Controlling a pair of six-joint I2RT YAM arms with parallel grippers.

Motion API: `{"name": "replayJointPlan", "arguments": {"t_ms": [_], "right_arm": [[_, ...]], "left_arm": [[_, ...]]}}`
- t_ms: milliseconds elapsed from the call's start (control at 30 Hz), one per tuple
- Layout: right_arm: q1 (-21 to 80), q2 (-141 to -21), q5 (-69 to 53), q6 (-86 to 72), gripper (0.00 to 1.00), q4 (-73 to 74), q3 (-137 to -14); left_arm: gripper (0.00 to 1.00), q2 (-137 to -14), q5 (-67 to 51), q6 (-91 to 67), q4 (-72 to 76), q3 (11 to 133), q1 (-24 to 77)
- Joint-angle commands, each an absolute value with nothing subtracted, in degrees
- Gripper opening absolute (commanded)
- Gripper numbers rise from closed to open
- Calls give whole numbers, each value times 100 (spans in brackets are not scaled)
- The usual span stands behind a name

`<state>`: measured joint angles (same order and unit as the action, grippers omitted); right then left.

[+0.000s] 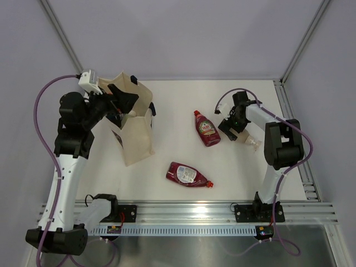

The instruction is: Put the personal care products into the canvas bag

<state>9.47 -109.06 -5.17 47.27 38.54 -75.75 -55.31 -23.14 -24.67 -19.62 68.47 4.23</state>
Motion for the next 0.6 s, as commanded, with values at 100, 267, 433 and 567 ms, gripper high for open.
{"name": "replayJointPlan", "arguments": {"t_ms": [100, 267, 433, 567], "right_arm": [[703, -11039, -404, 4737, 99, 4095, -7497], [624, -11179, -738, 4527, 97, 4385, -7620], [563, -11311, -826, 4307, 96, 4553, -7813], [571, -11364, -844, 4254, 99, 4719, -7901]], "left_arm": [[99, -5555, -3006, -3357, -933, 6838, 430], [99, -5756, -2997, -3516, -773, 6951, 851], [99, -5967, -2857, -3524, -686, 7110, 1387], [99, -6170, -2769, -3551, -616, 7172, 1687]]}}
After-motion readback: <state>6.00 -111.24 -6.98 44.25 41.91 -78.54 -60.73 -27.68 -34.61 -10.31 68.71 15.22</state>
